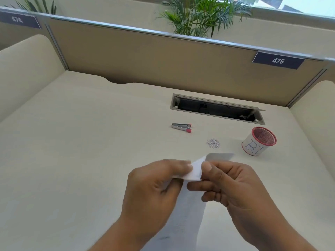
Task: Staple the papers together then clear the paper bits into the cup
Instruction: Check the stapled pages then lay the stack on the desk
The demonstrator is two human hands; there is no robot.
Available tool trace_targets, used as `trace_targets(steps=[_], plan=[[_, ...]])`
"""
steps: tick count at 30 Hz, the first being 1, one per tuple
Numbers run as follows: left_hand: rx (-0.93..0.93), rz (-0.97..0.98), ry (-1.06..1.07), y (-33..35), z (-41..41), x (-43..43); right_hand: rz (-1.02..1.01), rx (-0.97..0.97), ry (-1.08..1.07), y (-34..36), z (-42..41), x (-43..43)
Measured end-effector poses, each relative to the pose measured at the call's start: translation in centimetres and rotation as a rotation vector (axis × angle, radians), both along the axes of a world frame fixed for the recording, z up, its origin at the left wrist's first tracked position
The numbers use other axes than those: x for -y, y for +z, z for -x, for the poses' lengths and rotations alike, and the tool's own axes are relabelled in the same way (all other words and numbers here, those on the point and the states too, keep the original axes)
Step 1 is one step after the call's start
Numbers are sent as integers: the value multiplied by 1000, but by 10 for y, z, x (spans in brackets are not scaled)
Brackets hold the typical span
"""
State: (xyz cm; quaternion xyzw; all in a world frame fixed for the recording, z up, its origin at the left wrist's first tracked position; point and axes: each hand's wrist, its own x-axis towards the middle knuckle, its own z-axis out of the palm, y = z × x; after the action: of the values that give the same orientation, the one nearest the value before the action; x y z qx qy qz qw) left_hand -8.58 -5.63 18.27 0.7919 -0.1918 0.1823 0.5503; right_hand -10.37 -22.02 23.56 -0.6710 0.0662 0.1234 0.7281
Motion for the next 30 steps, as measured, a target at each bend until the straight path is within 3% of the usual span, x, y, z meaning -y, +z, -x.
trace_targets(steps=[3, 7, 30], plan=[[285, -174, 1, -10, -1, -1, 10, -11, -4, -3, 1, -1], [391, -203, 24, -8, -2, 1, 24, -3, -37, -8, 0, 2], [295, -140, 101, 0, -4, -10, -37, 122, -18, -18, -5, -6]])
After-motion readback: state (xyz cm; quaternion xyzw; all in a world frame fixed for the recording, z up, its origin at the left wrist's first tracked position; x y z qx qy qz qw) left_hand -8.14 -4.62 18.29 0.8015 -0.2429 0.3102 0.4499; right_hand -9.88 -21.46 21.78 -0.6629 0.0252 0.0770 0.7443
